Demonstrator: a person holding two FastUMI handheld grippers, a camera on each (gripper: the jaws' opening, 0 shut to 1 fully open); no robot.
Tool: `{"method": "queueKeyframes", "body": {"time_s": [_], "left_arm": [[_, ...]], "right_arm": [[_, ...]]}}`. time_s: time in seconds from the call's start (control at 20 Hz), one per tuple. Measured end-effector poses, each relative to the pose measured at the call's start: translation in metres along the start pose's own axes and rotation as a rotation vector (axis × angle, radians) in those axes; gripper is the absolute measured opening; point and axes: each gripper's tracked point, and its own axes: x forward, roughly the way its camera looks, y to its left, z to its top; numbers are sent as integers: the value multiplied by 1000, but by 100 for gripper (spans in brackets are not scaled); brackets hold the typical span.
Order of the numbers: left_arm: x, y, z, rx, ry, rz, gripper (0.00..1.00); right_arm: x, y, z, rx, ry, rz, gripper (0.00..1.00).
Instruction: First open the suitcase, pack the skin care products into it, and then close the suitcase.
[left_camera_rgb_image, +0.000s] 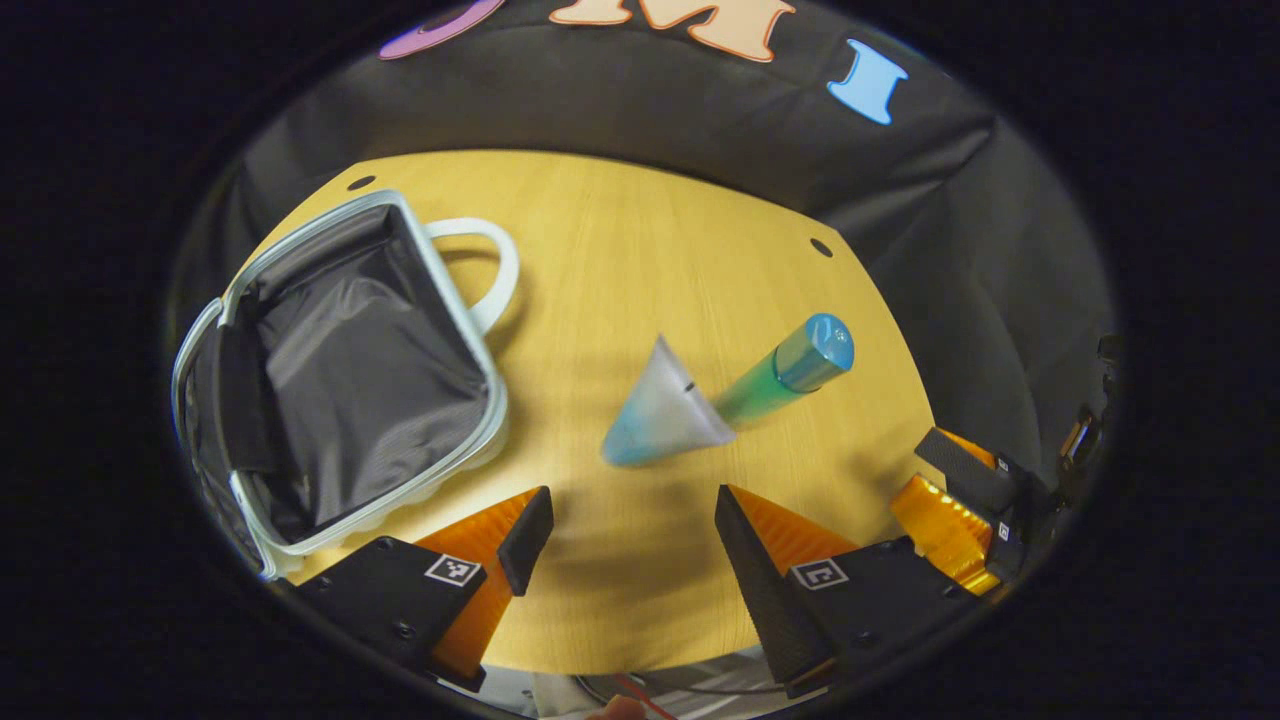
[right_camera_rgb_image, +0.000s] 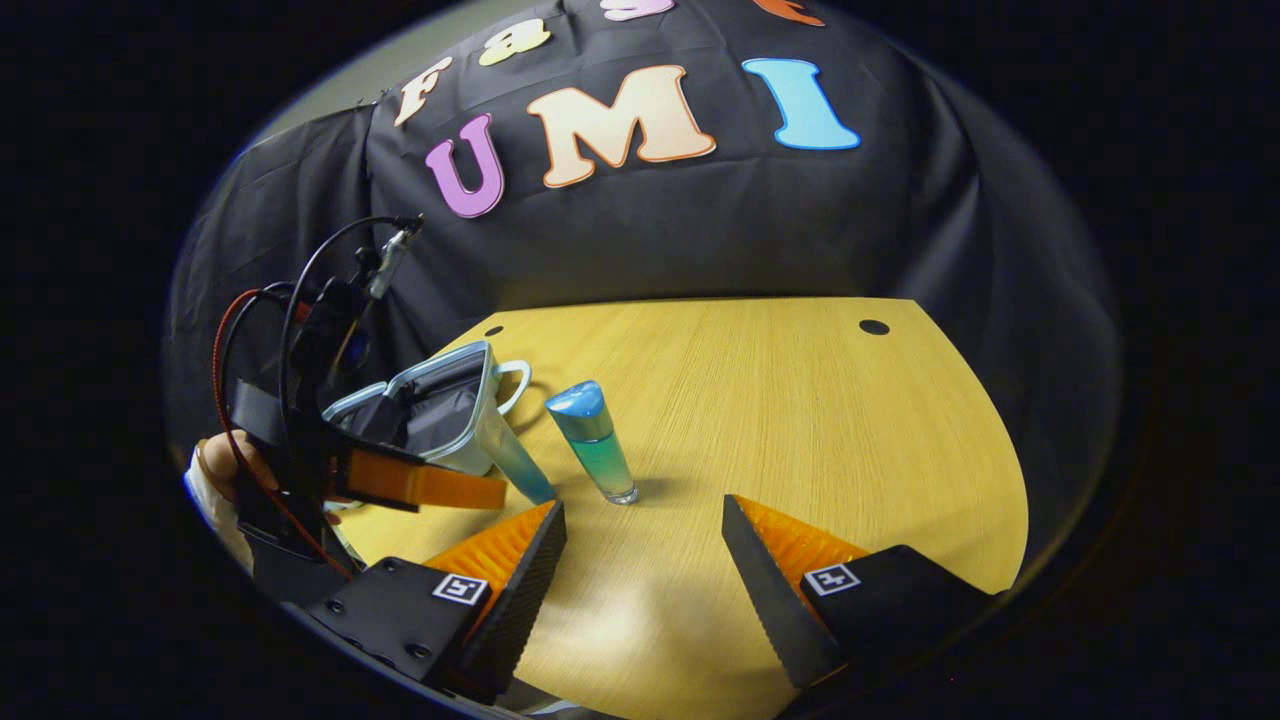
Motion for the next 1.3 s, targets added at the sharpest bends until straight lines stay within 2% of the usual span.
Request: {"method": "queueKeyframes", "body": {"time_s": [0.2, 0.25, 0.3, 0.35, 0.5, 0.7, 0.75, 0.9, 1.05, 1.1, 1.15, 1.2, 1.25, 1.3], "left_arm": [[24, -5, 15, 4, -112, -18, 96], [29, -4, 18, 2, -135, -18, 96], [33, -1, 22, 5, -157, -8, 96], [37, 5, 24, 6, -166, 12, 96], [52, 16, 20, -11, -152, 51, 96], [64, 14, 16, -43, -123, 32, 94], [66, 16, 19, -40, -131, 39, 91], [70, 17, 21, -36, -134, 43, 75], [71, 19, 24, -40, -147, 38, 55], [72, 19, 24, -48, -152, 33, 48], [69, 18, 28, -56, -150, 20, 35], [68, 19, 25, -68, -141, 19, 33], [68, 20, 26, -76, -135, 22, 27], [67, 21, 26, -80, -132, 25, 29]], "right_arm": [[6, 0, -13, 3, 20, 15, 98], [8, 0, -14, 7, 20, 18, 94], [10, 1, -15, 10, 18, 23, 99], [12, 2, -17, 12, 19, 28, 98], [22, 3, -21, 11, 31, 47, 99], [40, 3, -22, 7, 39, 63, 99], [44, 4, -23, 7, 45, 67, 94], [59, 12, -27, 14, 71, 92, 99], [73, 19, -31, 5, 87, 109, 99], [79, 20, -32, 1, 94, 112, 94], [84, 21, -32, -2, 96, 111, 98], [89, 22, -30, -5, 93, 111, 98], [94, 22, -28, -7, 86, 111, 94], [100, 23, -24, -10, 80, 111, 98]]}}
